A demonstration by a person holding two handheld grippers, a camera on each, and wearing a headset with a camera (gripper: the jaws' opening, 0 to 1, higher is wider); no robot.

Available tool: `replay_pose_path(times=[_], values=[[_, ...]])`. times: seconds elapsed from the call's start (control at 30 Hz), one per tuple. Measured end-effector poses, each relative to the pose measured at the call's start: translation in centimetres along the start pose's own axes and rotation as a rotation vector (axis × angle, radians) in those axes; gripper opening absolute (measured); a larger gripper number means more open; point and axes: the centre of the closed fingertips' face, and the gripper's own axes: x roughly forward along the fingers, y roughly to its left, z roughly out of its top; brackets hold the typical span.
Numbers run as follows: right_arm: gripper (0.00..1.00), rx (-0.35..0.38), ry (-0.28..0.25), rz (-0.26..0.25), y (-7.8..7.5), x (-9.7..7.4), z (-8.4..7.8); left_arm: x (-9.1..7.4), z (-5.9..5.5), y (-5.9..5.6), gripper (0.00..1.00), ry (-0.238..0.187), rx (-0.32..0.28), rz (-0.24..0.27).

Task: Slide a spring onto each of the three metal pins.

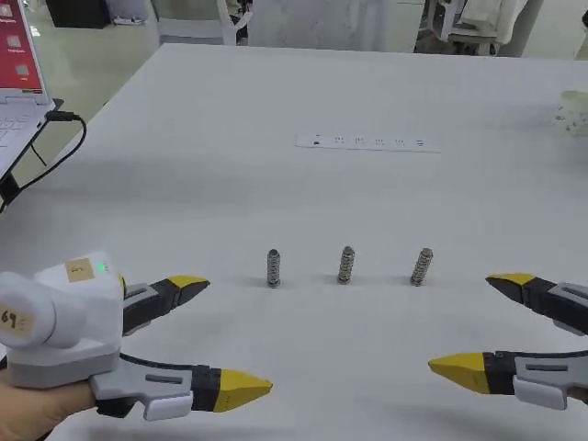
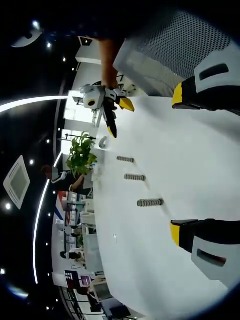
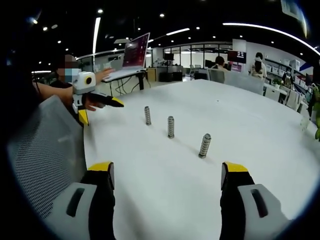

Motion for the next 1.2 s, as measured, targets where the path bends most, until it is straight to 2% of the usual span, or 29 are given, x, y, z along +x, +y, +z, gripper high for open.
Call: replay_pose_path(times=[0.4, 1.2], values=[[0.95, 0.002, -0.01, -0.028, -0.5, -0.2, 0.08, 0.04, 0.16, 0.1, 0.88, -0.008, -0.002, 0.007], [0.96, 0.014, -0.02, -0.035, -0.71, -0.01, 0.62, -0.05, 0.23, 0.63, 0.89, -0.017, -0.014, 0.021]])
